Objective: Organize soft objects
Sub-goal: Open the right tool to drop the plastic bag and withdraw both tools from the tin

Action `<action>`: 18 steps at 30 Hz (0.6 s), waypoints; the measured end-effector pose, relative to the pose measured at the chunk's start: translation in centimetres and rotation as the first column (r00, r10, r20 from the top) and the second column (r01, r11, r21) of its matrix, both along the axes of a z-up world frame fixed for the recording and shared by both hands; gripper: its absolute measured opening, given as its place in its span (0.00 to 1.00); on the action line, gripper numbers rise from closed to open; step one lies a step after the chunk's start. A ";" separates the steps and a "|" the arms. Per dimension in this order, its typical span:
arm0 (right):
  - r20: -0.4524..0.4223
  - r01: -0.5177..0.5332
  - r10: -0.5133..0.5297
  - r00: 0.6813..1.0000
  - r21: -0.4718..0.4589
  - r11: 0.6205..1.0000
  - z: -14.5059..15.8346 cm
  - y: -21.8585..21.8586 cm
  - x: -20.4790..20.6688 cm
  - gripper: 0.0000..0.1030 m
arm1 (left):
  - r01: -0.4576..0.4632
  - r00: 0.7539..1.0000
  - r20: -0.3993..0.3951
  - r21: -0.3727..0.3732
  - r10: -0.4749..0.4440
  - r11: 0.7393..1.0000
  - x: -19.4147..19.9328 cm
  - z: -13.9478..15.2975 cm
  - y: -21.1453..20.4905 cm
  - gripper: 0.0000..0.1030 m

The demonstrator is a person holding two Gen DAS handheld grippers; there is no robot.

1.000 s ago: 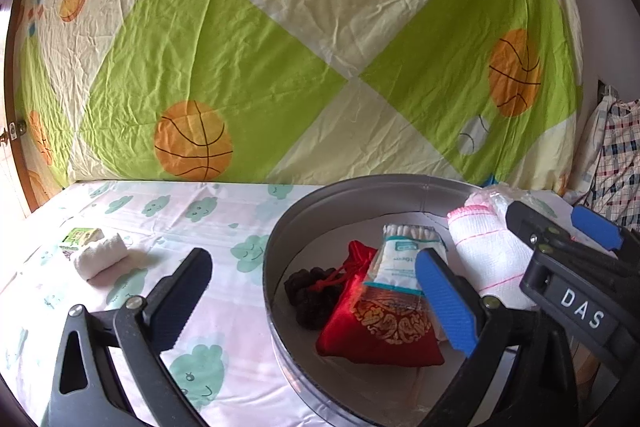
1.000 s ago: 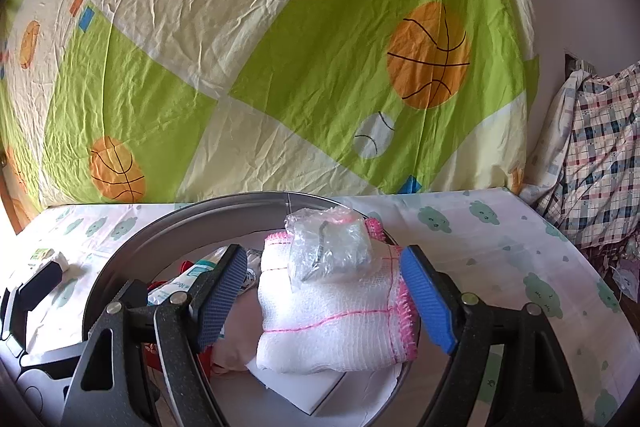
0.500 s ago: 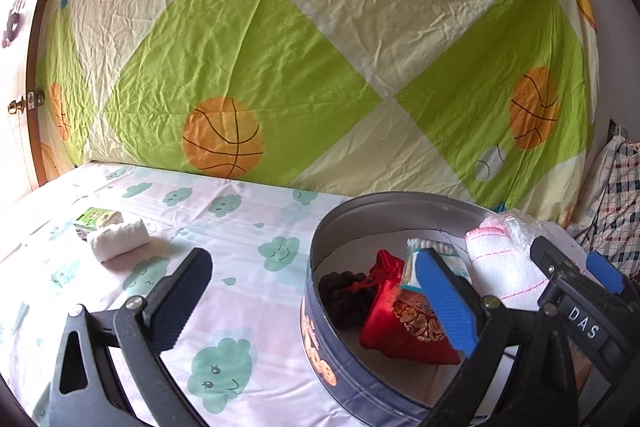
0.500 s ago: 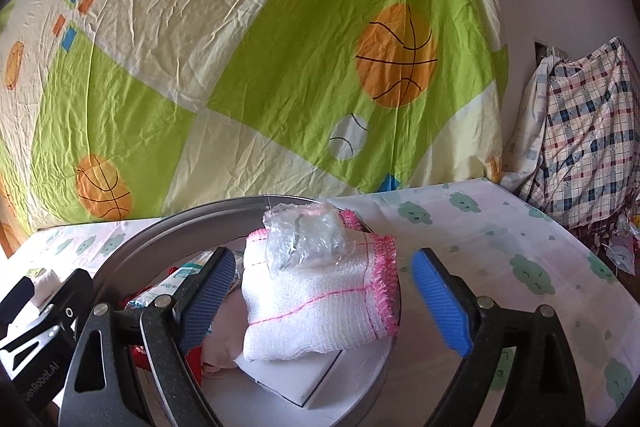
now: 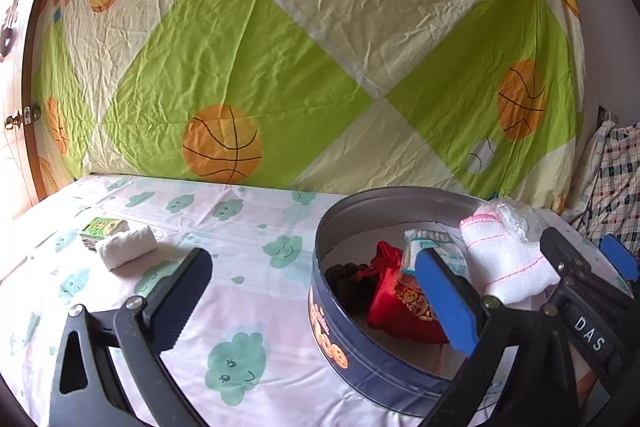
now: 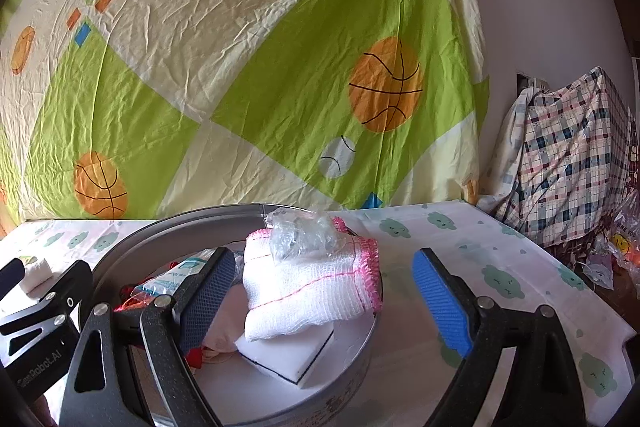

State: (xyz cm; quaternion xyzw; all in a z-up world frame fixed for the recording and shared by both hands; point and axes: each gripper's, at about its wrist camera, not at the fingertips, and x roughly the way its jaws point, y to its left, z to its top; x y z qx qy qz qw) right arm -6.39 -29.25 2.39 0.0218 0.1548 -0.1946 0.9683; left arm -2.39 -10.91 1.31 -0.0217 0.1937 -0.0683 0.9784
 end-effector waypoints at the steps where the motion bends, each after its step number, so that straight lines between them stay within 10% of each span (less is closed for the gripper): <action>1: -0.003 -0.003 0.003 1.000 -0.001 1.000 0.0 0.2 -0.2 0.89 | 0.004 1.000 0.001 -0.001 -0.004 1.000 -0.1 0.0 0.1 1.00; 18: 0.026 0.032 -0.031 0.999 -0.021 0.999 0.1 1.8 -2.4 0.90 | 0.076 0.997 -0.019 -0.033 -0.077 0.997 -1.1 -0.2 2.0 1.00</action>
